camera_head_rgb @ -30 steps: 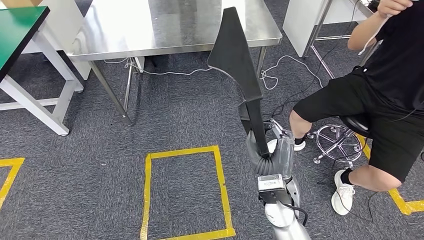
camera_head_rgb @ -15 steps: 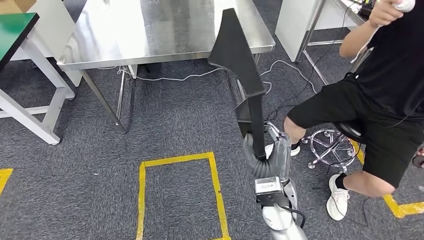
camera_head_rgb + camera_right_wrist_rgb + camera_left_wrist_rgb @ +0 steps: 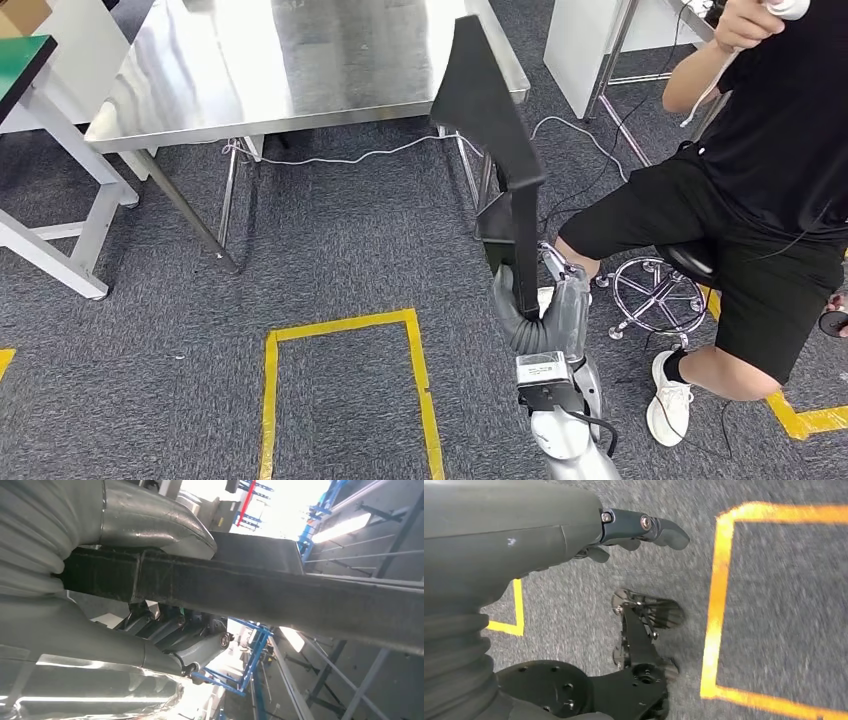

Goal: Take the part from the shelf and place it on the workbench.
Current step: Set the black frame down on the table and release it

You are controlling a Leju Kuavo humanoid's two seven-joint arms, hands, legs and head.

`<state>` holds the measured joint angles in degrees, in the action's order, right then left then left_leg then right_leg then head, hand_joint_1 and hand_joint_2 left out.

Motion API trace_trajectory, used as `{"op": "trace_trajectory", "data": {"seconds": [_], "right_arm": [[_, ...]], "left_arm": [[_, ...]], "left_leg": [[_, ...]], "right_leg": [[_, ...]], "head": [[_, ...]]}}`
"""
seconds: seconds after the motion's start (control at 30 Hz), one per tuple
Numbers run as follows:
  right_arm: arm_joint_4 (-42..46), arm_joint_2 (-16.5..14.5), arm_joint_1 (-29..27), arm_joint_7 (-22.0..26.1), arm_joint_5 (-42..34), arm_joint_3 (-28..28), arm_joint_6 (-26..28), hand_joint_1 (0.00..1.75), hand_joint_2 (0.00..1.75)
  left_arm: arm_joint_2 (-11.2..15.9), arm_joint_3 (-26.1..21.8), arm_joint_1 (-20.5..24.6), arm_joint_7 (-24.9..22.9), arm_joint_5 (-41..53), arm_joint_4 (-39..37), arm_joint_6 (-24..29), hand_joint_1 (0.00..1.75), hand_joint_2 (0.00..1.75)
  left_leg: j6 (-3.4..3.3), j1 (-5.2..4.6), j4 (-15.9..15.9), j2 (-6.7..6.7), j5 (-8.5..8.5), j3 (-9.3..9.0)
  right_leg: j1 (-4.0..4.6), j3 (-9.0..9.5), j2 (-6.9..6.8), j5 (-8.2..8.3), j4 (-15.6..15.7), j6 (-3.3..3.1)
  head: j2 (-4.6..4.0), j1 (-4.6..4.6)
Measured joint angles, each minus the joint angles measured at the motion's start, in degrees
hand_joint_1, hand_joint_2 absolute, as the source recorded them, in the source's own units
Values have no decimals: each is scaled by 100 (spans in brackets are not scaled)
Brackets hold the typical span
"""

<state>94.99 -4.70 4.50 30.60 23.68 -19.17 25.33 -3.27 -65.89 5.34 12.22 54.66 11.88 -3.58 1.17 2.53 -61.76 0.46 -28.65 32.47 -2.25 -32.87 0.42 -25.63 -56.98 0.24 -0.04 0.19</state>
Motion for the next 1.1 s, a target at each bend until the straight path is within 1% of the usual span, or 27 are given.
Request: {"op": "trace_trajectory", "data": {"seconds": [0.07, 0.1, 0.13, 0.17, 0.2, 0.23, 0.27, 0.3, 0.33, 0.4, 0.47, 0.5, 0.53, 0.6, 0.63, 0.67, 0.7, 0.73, 0.77, 0.8, 0.83, 0.87, 0.9, 0.97, 1.0, 1.03, 1.1], "right_arm": [[0, -2, 2, 0, 4, -1, 0, 155, 175], [0, -2, 0, 0, 5, -2, 0, 155, 175], [0, -2, -2, 0, 7, -2, 0, 155, 175], [0, -2, -3, 0, 8, -2, -1, 155, 175], [0, -3, -1, 0, 10, -2, -3, 155, 175], [0, -5, 2, 0, 17, -2, -6, 155, 175], [0, -9, 9, -2, 28, -3, -10, 155, 175], [0, -12, 15, -4, 39, -3, -13, 155, 175], [-1, -18, 20, -10, 55, -7, -15, 155, 175], [-2, -25, 29, -28, 83, -16, -17, 155, 175], [-2, -27, 54, -42, 111, -26, -23, 155, 175], [-3, -26, 77, -45, 123, -30, -27, 155, 175], [-7, -22, 93, -46, 135, -32, -32, 155, 175], [-26, -11, 109, -44, 161, -33, -38, 155, 175], [-39, -4, 107, -39, 174, -32, -38, 155, 175], [-54, 0, 106, -34, 188, -32, -36, 155, 175], [-67, 2, 107, -27, 201, -32, -33, 155, 175], [-77, 3, 108, -17, 214, -32, -27, 155, 175], [-89, 3, 109, -8, 228, -33, -21, 155, 175], [-99, 4, 110, 5, 244, -33, -14, 155, 175], [-107, 5, 104, 15, 262, -32, -6, 155, 175], [-116, 4, 97, 22, 274, -30, 4, 155, 175], [-120, 3, 93, 26, 284, -28, 14, 155, 175], [-126, -6, 95, 26, 297, -28, 27, 155, 175], [-127, -13, 102, 26, 302, -29, 28, 155, 175], [-128, -19, 106, 26, 308, -31, 27, 155, 175], [-140, -25, 107, 27, 313, -32, 22, 155, 175]], "left_arm": [[-1, 1, -1, 0, 7, -1, 0, 0, 175], [-1, 0, -5, 0, 9, -1, 0, 0, 175], [-1, -1, -8, 0, 9, -1, 1, 0, 175], [-1, -1, -11, 0, 9, -1, 1, 0, 175], [-1, -1, -13, 0, 9, -1, 2, 0, 175], [4, -1, -14, 0, 9, -1, 3, 0, 175], [14, -1, -13, 1, 13, -1, 3, 0, 175], [27, 0, -13, 3, 16, 1, 4, 0, 175], [40, 1, -14, 7, 19, 3, 6, 0, 175], [51, 0, -19, 11, 22, 8, 11, 0, 175], [44, -1, -19, 11, 21, 8, 14, 0, 175], [38, -1, -16, 11, 21, 8, 14, 0, 175], [29, -1, -12, 13, 20, 7, 14, 0, 175], [-1, -1, -10, 53, 20, 6, 65, 0, 175], [-21, -1, -11, 84, 20, 5, 114, 0, 175], [-40, -1, -12, 117, 21, 5, 171, 0, 175], [-56, -1, -13, 139, 25, 4, 219, 0, 175], [-68, -1, -13, 151, 31, 4, 257, 0, 175], [-72, -1, -11, 157, 38, 4, 283, 0, 175], [-73, -1, -8, 159, 48, 4, 301, 0, 175], [-72, -1, -4, 159, 57, 3, 314, 0, 175], [-72, -1, -2, 159, 67, 3, 321, 0, 175], [-73, -1, -2, 158, 77, 2, 330, 0, 175], [-73, 1, -6, 155, 93, 1, 352, 0, 175], [-72, 1, -6, 152, 98, 1, 365, 0, 175], [-73, 1, -5, 149, 103, 1, 375, 0, 175], [-74, 1, -7, 137, 107, 0, 397, 0, 175]], "left_leg": [[1, -13, -792, -4, -313, 496], [-14, -25, -1085, -5, -437, 723], [-53, -47, -1196, -5, -459, 866], [-125, -82, -1100, -7, -347, 905], [-233, -138, -812, -12, -117, 841], [-387, -218, -429, -29, 173, 725], [-536, -291, -120, -61, 380, 619], [-658, -357, 113, -99, 507, 528], [-753, -407, 259, -135, 561, 467], [-847, -443, 465, -157, 585, 306], [-883, -417, 674, -136, 658, 100], [-875, -385, 737, -126, 674, 24], [-852, -366, 763, -116, 674, -5], [-794, -325, 765, -108, 638, -22], [-750, -297, 761, -108, 614, -36], [-691, -259, 752, -112, 580, -58], [-621, -214, 730, -119, 539, -85], [-532, -171, 684, -130, 483, -106], [-438, -141, 621, -145, 422, -115], [-353, -126, 553, -158, 354, -100], [-280, -121, 491, -160, 293, -77], [-228, -119, 444, -164, 257, -62], [-194, -105, 418, -165, 227, -54], [-146, -75, 286, -134, 144, -36], [-127, -64, 105, -107, 32, 45], [-107, -62, -197, -80, -128, 195], [-89, -62, -925, -65, -454, 611]], "right_leg": [[69, 49, 16, -58, 0, -77], [110, 76, 30, -88, 0, -108], [154, 113, 45, -121, 0, -134], [201, 163, 58, -158, 1, -152], [251, 223, 68, -198, 5, -168], [283, 278, 75, -241, 12, -186], [321, 332, 84, -281, 31, -190], [324, 374, 92, -313, 55, -183], [319, 418, 98, -315, 66, -165], [310, 494, 100, -258, 77, -84], [313, 442, 76, -236, -92, -25], [307, 303, 65, -290, -322, -9], [277, 92, 52, -383, -642, 12], [200, -397, 45, -658, -1271, 44], [150, -554, 37, -731, -1395, 93], [92, -610, 25, -683, -1321, 177], [31, -551, 10, -502, -1035, 304], [-34, -426, -9, -246, -634, 442], [-61, -323, -22, -74, -306, 513], [-63, -236, -31, 8, -99, 491], [-56, -210, -35, 46, -34, 416], [-33, -216, -37, 14, -76, 294], [-39, -191, -42, 36, -96, 194], [-47, -157, -57, 71, -103, 112], [-41, -136, -67, 64, -102, 90], [-24, -126, -84, 49, -100, 70], [23, -116, -126, 20, -101, 28]], "head": [[0, -17], [0, -21], [0, -21], [0, -21], [0, -22], [0, -21], [0, 3], [0, 24], [0, 36], [0, 26], [0, 12], [0, 16], [0, 20], [0, 27], [0, 26], [0, 28], [0, 30], [0, 35], [0, 48], [0, 59], [0, 60], [0, 55], [0, 38], [0, 11], [0, 1], [0, -7], [0, -20]]}}
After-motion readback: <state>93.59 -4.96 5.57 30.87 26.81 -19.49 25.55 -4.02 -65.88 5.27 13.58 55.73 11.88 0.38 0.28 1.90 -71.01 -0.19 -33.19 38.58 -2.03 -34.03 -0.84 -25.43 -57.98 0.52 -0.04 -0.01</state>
